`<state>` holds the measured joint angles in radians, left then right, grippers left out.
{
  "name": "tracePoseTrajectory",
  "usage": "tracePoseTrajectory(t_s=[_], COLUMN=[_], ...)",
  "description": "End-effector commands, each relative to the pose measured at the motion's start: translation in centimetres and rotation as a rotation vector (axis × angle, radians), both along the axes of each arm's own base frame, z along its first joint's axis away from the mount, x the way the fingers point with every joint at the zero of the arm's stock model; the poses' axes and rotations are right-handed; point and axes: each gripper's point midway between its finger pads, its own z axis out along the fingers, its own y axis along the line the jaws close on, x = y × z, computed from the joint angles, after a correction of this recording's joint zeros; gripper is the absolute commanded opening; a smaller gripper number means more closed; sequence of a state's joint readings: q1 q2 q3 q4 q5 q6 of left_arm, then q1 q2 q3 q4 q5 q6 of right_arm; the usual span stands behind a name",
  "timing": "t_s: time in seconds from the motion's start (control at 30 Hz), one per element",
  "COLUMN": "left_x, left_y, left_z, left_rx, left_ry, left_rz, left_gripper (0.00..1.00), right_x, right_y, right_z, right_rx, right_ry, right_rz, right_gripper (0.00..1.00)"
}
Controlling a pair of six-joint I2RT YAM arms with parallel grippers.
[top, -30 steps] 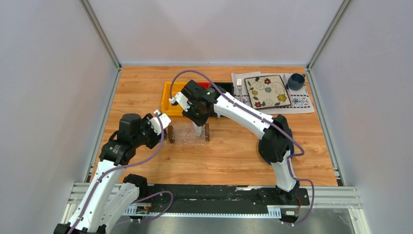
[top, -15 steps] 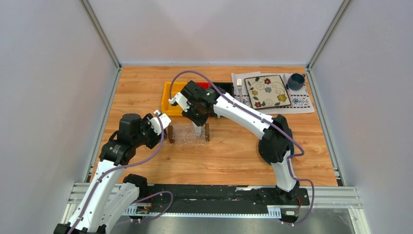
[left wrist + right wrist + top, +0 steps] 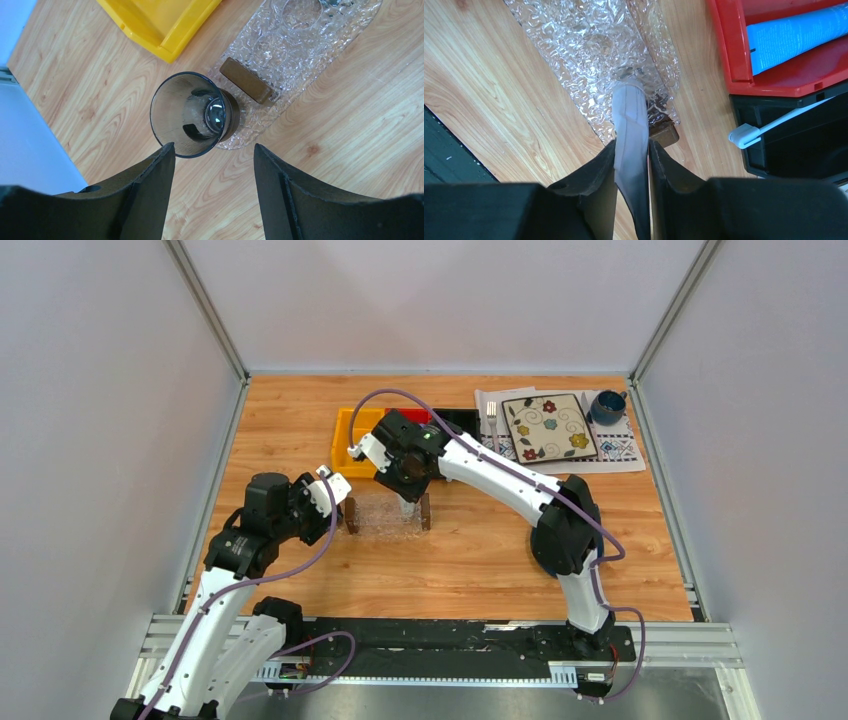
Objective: Prepare toiletry sets of a toothbrush and toothpaste on the tray
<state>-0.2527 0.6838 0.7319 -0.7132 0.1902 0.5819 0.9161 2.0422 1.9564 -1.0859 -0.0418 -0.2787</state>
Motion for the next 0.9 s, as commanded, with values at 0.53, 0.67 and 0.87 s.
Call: tracePoseTrajectory(t_s=[0.53, 0.67, 0.87], left_x=[0.4, 0.3, 0.2], left_y=[-0.4, -0.7, -1.1], left_z=[0.6, 0.7, 1.3], left_rx=[-0.015, -0.029, -0.055], left_ry=[-0.024, -0.02, -0.013], left_rz=[-0.021, -0.029, -0.036], left_gripper=[0.67, 0.67, 0.68], right_x=[0.4, 0.2, 1.2], right_y=[-0.1, -0.1, -0.7], right_z=[5.6, 7.8, 12.1], right_rx=[0.086, 0.123, 0.206], right_ry=[-0.112, -0.14, -0.201], right_rz=[0.001, 0.002, -0.033], right_gripper=[0.67, 0.69, 0.69])
